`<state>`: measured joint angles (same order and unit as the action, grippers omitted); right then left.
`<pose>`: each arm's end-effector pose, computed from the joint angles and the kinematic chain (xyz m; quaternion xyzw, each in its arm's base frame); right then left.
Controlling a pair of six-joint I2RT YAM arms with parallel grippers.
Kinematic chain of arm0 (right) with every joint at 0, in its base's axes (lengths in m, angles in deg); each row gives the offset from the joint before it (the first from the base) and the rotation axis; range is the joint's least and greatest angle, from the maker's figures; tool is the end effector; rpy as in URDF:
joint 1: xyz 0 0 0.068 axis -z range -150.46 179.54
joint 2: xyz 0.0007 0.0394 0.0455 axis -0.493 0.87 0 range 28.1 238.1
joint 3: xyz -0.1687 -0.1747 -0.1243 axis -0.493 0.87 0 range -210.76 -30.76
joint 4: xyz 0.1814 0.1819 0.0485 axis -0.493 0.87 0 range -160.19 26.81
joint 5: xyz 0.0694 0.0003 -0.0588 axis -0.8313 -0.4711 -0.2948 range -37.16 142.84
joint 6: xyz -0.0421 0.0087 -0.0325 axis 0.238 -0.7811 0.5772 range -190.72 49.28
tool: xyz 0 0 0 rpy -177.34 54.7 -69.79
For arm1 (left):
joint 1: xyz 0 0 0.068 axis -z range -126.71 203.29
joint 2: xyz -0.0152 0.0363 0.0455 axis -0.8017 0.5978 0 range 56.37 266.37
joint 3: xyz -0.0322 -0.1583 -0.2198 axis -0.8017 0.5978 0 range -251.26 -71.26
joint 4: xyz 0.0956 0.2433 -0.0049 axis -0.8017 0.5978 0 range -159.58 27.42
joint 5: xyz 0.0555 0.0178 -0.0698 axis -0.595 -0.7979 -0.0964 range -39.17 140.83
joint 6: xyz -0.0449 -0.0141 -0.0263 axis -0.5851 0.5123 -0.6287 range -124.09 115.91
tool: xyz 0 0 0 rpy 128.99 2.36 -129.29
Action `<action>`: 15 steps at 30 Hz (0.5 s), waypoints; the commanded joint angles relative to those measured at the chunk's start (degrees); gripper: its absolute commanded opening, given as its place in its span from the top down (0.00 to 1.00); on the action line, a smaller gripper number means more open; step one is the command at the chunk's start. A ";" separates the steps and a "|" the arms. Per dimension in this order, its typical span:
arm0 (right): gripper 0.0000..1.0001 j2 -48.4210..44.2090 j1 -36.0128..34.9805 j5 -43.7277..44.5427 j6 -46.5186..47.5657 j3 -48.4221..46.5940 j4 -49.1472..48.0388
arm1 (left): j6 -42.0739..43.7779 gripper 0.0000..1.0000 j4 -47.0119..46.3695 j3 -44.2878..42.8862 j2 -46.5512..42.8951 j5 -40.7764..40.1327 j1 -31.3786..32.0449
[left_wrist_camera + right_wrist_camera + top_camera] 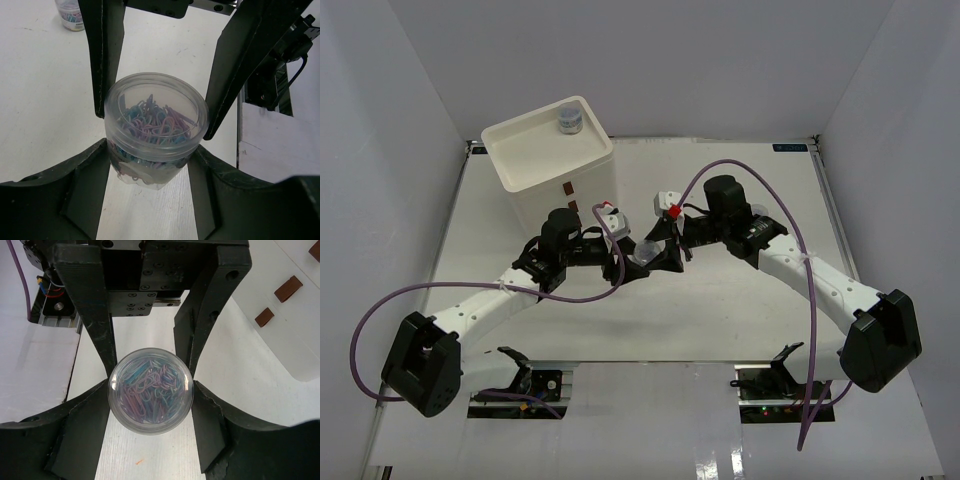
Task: Sort the stationery into containers
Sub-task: Place the stationery in the storage box.
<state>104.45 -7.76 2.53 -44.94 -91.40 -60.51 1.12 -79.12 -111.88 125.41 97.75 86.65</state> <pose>0.2199 0.2019 0.3199 -0.5939 0.5332 0.4060 0.4452 0.2051 -0.1661 0.2644 0.4650 0.6280 -0.4439 0.4387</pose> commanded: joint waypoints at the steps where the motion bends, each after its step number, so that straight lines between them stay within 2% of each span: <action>1: 0.44 -1.03 -0.32 -1.29 -0.56 -0.44 -3.08 | 0.06 0.39 -1.36 0.81 -0.57 1.86 0.30; 2: 0.43 -1.21 -0.32 -1.11 -0.56 -0.27 -3.08 | 0.06 0.47 -1.44 0.89 -0.66 1.95 0.30; 4: 0.38 -1.56 -0.32 -0.59 -0.56 0.17 -3.17 | -0.03 0.51 -1.62 1.16 -0.92 1.95 0.30; 6: 0.29 -2.09 -0.32 0.20 -0.56 0.70 -3.17 | -0.20 0.52 -1.71 1.42 -1.09 1.95 0.30; 15: 0.02 -6.65 0.21 7.75 -0.73 3.16 -2.73 | -0.64 0.52 -1.97 2.39 -1.80 1.95 0.30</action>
<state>100.82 -7.74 6.84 -45.22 -88.89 -61.39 0.71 -79.87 -109.91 125.39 98.03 86.70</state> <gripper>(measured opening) 0.970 0.677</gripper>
